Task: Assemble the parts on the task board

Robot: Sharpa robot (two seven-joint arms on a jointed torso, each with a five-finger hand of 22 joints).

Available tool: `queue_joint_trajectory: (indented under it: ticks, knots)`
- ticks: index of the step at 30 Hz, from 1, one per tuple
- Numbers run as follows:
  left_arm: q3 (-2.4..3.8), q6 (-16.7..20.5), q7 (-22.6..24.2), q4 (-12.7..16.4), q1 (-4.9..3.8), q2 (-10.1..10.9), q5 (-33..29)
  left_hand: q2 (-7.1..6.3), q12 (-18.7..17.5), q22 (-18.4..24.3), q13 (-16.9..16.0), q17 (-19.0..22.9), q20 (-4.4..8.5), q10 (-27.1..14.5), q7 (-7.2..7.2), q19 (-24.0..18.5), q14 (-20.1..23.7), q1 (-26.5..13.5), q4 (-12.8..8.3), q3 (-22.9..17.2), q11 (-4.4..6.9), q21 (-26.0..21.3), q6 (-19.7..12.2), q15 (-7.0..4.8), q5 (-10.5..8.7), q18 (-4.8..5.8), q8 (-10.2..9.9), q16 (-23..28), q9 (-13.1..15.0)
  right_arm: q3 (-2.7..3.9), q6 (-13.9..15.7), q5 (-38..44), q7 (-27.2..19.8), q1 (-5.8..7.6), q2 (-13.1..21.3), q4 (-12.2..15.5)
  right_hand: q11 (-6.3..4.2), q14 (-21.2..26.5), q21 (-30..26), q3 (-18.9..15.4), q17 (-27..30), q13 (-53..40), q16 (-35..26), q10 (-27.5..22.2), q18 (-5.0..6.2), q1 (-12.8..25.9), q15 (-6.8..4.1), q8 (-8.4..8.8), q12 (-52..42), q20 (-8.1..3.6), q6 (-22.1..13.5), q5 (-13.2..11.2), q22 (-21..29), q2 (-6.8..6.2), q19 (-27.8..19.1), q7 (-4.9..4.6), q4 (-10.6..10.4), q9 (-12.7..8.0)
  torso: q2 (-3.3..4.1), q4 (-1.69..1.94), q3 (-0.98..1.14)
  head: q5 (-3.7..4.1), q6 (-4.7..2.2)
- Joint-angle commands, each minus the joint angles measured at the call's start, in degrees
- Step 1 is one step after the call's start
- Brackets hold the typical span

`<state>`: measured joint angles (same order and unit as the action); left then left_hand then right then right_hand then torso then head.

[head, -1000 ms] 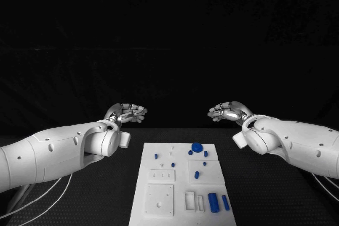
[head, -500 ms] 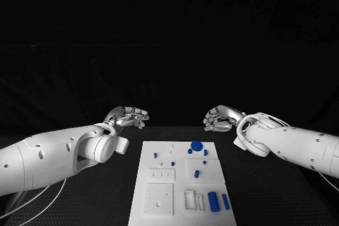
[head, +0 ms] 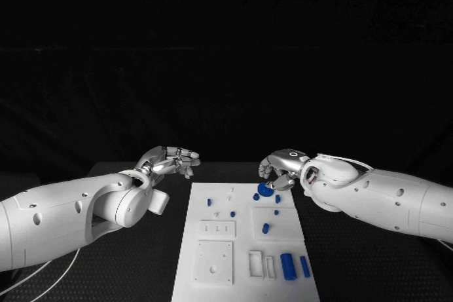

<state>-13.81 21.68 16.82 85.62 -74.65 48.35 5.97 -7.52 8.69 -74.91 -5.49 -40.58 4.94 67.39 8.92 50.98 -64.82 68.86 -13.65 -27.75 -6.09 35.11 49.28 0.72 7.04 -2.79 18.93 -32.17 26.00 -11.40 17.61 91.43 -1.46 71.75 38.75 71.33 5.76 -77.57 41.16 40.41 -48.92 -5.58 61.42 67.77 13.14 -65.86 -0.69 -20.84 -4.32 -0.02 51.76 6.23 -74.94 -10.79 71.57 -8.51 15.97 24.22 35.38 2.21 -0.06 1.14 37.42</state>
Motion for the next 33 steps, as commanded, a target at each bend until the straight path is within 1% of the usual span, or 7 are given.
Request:
queue_joint_trajectory:
  ticks: [1, 5, 14, 20, 30, 32, 33]
  knots:
    - [0.04, -1.28, 1.13, 0.48, -0.09, 0.04, 0.68, -0.29, -0.39, -1.2, 0.14, -0.21, 0.13, -0.52, 0.21, -0.3, 0.18, -1.05, 0.06, -0.23, -0.3, 0.36, -0.5, -0.08, -0.32, -0.7, -0.4, -0.03, -0.08, 0.04, -0.82, 8.42, 2.37, -0.41, -0.61, -0.4, 0.24, 0.42, 0.66, 0.56, 0.11, 0.16, 0.57, -0.3, 1.86, -0.04, 0.2, 0.32, 0.42, -1.56, -0.26, -0.15, -1.5, -0.98, 0.89, 0.27, -0.11, 0.03, 1.2, 0.75, 0.0, 0.38, -0.27]
    - [0.05, -1.5, 1.13, 0.83, -0.09, -0.06, 0.64, -0.69, -0.79, -1.15, 0.28, -0.41, 0.07, -0.91, 0.21, -0.55, 0.42, -1.73, 0.26, -0.4, -0.34, 0.53, -0.82, 0.0, -0.36, -0.71, -0.63, 0.17, -0.12, 0.05, -0.84, 10.06, 2.6, -0.78, -1.27, -0.92, 0.26, 0.6, 1.28, 1.01, 0.33, 0.3, 1.04, -0.43, 1.86, -0.11, 0.21, 0.42, 0.49, -1.55, -0.33, -0.47, -1.46, -1.34, 0.72, 0.42, -0.31, 0.08, 1.89, 1.21, -0.08, 0.64, -0.29]
    - [0.06, -1.76, 1.03, 1.07, -0.09, -0.35, 0.55, -0.85, -1.09, -1.09, 0.37, -0.54, -0.06, -1.12, 0.22, -0.99, 0.82, -2.27, 0.47, -0.64, -0.42, 0.58, -1.02, 0.14, -0.44, -0.7, -0.79, 0.54, -0.12, 0.05, -1.14, 12.99, 3.35, -1.47, -2.54, -2.11, 0.22, 0.69, 1.73, 1.39, 0.53, 0.43, 1.39, -0.59, 1.86, -0.22, 0.17, 0.5, 0.53, -1.55, -0.38, -0.69, -1.43, -1.51, 0.62, 0.57, -0.43, 0.13, 3.12, 1.77, -0.3, 1.06, -0.56]
    - [0.06, -2.02, 0.91, 1.11, -0.09, -0.32, 0.5, -0.91, -1.22, -1.06, 0.4, -0.6, -0.14, -1.19, 0.31, -1.24, 0.99, -2.54, 0.57, -0.76, -0.49, 0.6, -1.11, 0.23, -0.45, -0.69, -0.86, 0.74, -0.11, 0.03, -1.06, 15.77, 4.31, -2.04, -3.21, -3.44, 0.18, 0.93, 2.61, 2.36, 1.18, 0.92, 1.89, -1.56, 1.86, -0.23, 0.1, 0.79, 0.65, -1.39, -0.69, -1.47, -1.34, -2.44, 0.45, 1.04, -0.88, 0.16, 3.77, 2.07, -0.43, 1.77, -0.94]
    - [0.07, -2.34, 0.8, 1.04, -0.1, -0.42, 0.36, -0.9, -1.33, -1.04, 0.42, -0.68, -0.21, -1.23, 0.37, -1.4, 1.08, -2.83, 0.72, -0.86, -0.55, 0.65, -1.18, 0.29, -0.45, -0.7, -0.91, 0.9, -0.09, 0.0, -1.73, 16.28, 4.29, -2.63, -3.83, -4.34, 0.1, 1.07, 3.14, 3.35, 1.82, 1.44, 2.35, -2.39, 1.86, -0.25, 0.08, 1.16, 0.59, -1.33, -1.09, -2.36, -1.28, -3.18, 0.21, 1.21, -1.45, -0.03, 4.54, 2.41, -0.63, 1.9, -0.7]
    - [0.08, -2.38, 0.77, 1.11, -0.1, -0.38, 0.36, -0.89, -1.34, -1.04, 0.42, -0.69, -0.21, -1.22, 0.37, -1.41, 1.08, -2.85, 0.73, -0.87, -0.55, 0.66, -1.18, 0.29, -0.45, -0.71, -0.91, 0.91, -0.08, -0.02, -1.81, 16.66, 4.38, -2.69, -3.97, -4.6, 0.1, 1.07, 3.16, 3.37, 1.84, 1.45, 2.37, -2.41, 1.86, -0.25, 0.08, 1.16, 0.59, -1.33, -1.09, -2.38, -1.28, -3.19, 0.2, 1.22, -1.46, -0.03, 4.8, 2.84, -0.81, 2.28, -0.74]
    - [0.08, -2.37, 0.76, 1.17, -0.1, -0.34, 0.36, -0.87, -1.34, -1.04, 0.42, -0.71, -0.21, -1.21, 0.38, -1.4, 1.04, -2.87, 0.75, -0.89, -0.55, 0.68, -1.18, 0.28, -0.45, -0.72, -0.91, 0.9, -0.08, -0.03, -1.82, 16.66, 4.33, -2.71, -4.03, -4.83, 0.09, 1.07, 3.18, 3.39, 1.86, 1.46, 2.39, -2.42, 1.86, -0.25, 0.07, 1.17, 0.59, -1.32, -1.09, -2.39, -1.28, -3.19, 0.2, 1.23, -1.47, -0.04, 4.87, 2.88, -0.86, 2.28, -0.71]
